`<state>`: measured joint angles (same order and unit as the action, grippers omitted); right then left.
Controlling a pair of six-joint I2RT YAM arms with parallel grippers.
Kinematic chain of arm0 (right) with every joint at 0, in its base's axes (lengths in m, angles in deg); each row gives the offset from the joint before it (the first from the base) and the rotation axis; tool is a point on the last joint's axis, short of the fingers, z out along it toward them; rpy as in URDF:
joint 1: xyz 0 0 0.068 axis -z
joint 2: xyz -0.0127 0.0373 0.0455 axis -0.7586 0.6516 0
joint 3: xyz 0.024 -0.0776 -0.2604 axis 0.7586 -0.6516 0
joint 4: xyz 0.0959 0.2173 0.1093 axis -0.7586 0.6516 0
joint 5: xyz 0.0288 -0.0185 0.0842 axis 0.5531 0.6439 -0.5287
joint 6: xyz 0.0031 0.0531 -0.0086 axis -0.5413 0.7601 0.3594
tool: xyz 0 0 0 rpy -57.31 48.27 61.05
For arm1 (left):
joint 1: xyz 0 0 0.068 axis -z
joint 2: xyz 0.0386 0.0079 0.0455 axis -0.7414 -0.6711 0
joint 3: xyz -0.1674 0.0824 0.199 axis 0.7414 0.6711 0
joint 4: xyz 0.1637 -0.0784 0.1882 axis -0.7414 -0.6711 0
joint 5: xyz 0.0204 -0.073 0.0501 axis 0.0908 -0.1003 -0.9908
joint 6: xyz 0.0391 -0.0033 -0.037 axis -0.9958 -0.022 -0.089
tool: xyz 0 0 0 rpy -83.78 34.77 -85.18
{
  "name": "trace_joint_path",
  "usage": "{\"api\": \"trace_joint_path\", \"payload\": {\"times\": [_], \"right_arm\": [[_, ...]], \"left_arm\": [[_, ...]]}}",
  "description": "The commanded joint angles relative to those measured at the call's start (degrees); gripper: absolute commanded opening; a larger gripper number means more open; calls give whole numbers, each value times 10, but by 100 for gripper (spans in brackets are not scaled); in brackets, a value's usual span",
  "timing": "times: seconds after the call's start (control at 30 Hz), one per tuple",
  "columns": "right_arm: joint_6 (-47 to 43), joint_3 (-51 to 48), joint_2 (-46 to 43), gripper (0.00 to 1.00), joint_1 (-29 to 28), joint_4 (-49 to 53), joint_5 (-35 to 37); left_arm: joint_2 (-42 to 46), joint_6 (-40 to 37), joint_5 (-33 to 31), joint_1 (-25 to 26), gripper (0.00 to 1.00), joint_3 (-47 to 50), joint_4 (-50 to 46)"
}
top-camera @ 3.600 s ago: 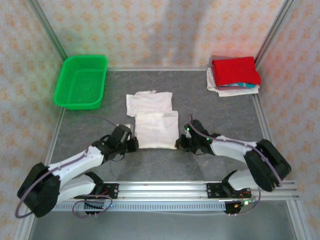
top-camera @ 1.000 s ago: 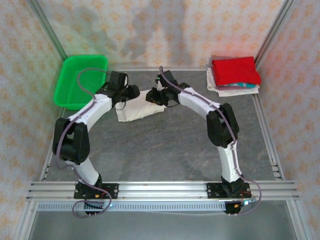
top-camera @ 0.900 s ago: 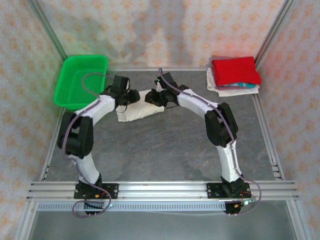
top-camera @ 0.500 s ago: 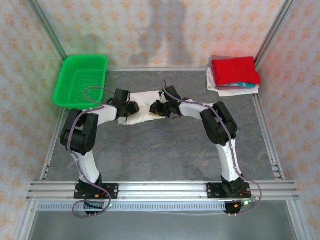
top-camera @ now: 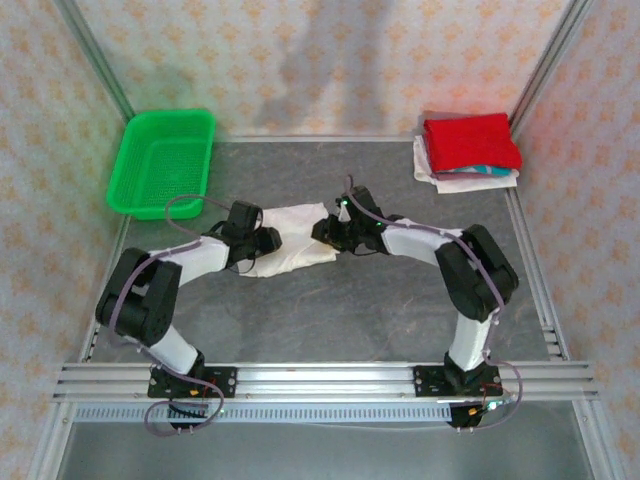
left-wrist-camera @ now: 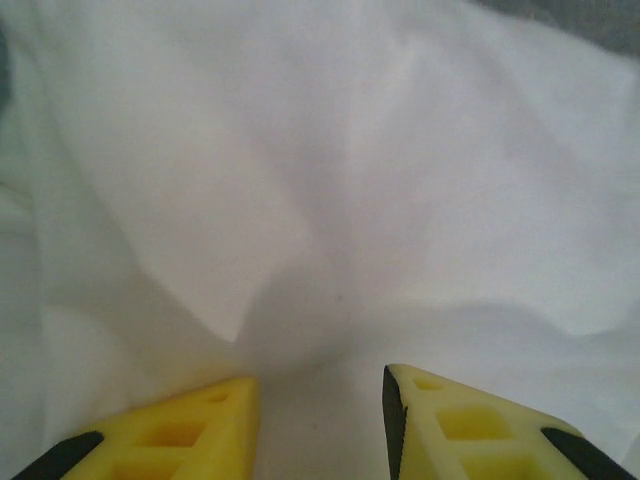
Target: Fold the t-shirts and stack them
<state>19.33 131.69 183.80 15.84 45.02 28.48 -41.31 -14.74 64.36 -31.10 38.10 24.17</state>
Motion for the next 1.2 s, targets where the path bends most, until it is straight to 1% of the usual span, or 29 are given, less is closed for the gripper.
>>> {"api": "trace_joint_path", "payload": {"times": [0.0, 0.03, 0.1, 0.17, 0.23, 0.3, 0.37, 0.5, 0.57, 0.67, 0.83, 1.0, 1.17], "right_arm": [[21, 38, -25, 34, 18, 2, 3], [17, 51, -15, 34, 24, 6, 2], [3, 91, 8, 36, 36, 52, 15], [-13, 122, 27, 42, 48, 94, 49], [-40, 157, 51, 48, 56, 146, 76], [-76, 197, 76, 52, 59, 206, 85], [-104, 216, 90, 59, 58, 240, 88], [-134, 209, 91, 75, 57, 244, 82], [-146, 204, 91, 80, 57, 243, 78], [-157, 199, 98, 81, 56, 235, 67], [-167, 209, 128, 81, 46, 235, 58], [-170, 212, 150, 81, 32, 228, 61], [-159, 213, 171, 81, 12, 202, 38]], "left_arm": [[55, -19, -61, -7, 39, -51, -79], [55, -28, -65, -7, 39, -66, -89], [43, -35, -70, -7, 40, -96, -108], [27, -34, -65, -6, 40, -116, -130], [23, -19, -70, -5, 40, -110, -135], [27, -10, -84, -5, 40, -92, -138], [31, -4, -116, -5, 41, -79, -158], [30, -14, -146, -5, 42, -58, -168], [23, -16, -147, -5, 42, -45, -158], [4, -18, -144, -5, 42, -31, -134], [-37, -21, -145, -5, 41, -31, -121], [-57, -16, -139, -5, 40, -23, -102], [-72, -15, -126, -4, 40, -19, -82]]}}
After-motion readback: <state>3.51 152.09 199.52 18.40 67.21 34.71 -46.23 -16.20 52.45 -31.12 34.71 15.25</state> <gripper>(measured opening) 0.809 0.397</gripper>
